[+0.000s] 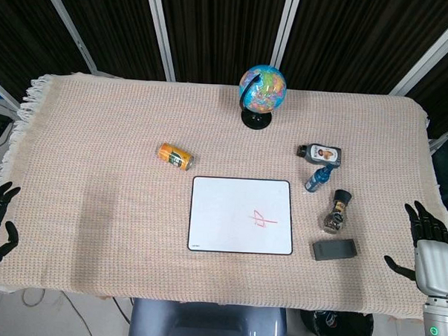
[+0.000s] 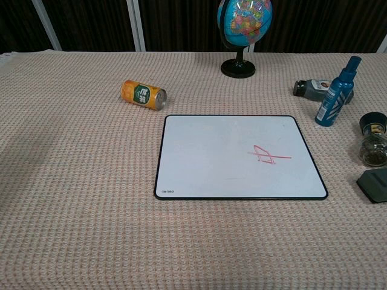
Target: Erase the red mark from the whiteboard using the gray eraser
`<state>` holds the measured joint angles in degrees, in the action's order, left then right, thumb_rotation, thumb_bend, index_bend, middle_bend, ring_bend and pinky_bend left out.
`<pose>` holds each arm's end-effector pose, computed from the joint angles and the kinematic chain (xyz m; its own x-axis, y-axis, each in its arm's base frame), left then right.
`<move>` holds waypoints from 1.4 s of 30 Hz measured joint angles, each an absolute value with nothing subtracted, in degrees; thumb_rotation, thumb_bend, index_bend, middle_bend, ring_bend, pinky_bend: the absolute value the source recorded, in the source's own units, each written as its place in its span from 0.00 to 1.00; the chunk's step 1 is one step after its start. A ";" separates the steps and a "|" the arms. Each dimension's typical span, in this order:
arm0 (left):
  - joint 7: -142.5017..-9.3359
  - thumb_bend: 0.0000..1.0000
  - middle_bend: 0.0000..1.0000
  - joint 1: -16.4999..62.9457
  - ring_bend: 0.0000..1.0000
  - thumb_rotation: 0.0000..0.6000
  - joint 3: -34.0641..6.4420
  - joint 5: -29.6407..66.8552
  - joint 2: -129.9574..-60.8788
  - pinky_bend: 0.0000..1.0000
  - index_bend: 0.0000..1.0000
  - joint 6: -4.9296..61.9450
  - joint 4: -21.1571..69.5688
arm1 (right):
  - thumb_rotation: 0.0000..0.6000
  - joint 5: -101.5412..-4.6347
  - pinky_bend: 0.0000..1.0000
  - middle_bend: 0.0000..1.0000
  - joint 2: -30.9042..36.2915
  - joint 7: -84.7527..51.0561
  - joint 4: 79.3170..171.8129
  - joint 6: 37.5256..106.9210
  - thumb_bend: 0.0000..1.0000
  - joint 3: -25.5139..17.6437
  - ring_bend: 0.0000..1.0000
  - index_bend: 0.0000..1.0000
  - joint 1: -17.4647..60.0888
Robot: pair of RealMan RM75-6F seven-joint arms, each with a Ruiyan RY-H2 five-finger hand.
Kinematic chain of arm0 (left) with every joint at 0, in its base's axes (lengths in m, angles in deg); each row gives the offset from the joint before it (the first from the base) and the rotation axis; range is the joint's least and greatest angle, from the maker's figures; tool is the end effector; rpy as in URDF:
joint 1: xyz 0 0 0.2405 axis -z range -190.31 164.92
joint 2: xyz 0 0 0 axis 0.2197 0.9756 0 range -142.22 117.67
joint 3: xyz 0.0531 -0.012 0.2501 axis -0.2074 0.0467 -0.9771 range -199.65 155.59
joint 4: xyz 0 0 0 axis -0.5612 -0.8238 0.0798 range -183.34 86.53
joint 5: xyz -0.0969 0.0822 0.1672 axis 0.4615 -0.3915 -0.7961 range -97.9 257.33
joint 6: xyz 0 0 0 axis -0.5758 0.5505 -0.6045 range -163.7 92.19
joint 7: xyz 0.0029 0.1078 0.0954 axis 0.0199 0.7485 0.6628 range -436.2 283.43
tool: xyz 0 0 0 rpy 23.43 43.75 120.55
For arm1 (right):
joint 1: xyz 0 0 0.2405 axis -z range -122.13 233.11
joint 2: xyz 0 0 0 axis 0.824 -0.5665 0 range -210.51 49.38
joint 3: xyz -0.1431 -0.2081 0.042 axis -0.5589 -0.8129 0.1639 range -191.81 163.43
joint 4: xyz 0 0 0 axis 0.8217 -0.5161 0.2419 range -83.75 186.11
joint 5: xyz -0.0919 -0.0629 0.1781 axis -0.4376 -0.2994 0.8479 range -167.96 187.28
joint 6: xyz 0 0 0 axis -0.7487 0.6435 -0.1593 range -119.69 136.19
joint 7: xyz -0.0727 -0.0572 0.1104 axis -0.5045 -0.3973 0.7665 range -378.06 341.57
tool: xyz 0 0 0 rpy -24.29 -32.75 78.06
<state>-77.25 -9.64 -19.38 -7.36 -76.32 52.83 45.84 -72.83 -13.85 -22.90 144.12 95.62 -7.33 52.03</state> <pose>-0.3043 0.1699 0.1631 0.3529 -0.0410 0.9348 0.9355 -0.0025 -0.3533 -0.3101 -0.1867 0.1622 0.4113 0.0889 0.9072 -0.9110 0.0742 0.4057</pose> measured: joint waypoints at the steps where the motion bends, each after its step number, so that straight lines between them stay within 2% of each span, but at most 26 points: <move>1: -77.25 0.74 0.05 -9.64 0.00 1.00 -19.39 -7.39 -76.32 0.00 0.11 52.84 45.84 | 1.00 -72.83 0.16 0.00 -13.86 -22.90 144.14 95.63 0.07 -7.33 0.12 0.00 52.03; 31: -77.05 0.74 0.05 -9.69 0.00 1.00 -19.33 -7.35 -76.42 0.00 0.11 52.98 45.72 | 1.00 -72.73 0.16 0.00 -14.70 -21.19 144.99 94.19 0.07 -7.75 0.12 0.00 51.75; 37: -77.15 0.73 0.05 -9.72 0.00 1.00 -19.26 -7.34 -76.47 0.00 0.11 53.09 45.93 | 1.00 -73.59 0.16 0.04 -15.98 -17.76 145.73 91.79 0.07 -8.77 0.14 0.00 51.24; 42: -77.17 0.73 0.05 -9.58 0.00 1.00 -19.19 -7.24 -76.45 0.00 0.11 52.87 45.98 | 1.00 -75.49 0.16 0.07 -18.46 -14.48 145.41 86.40 0.07 -10.06 0.14 0.00 49.08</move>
<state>-77.17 -9.58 -19.19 -7.24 -76.45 52.87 45.98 -75.49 -18.46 -14.48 145.41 86.40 -10.06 49.08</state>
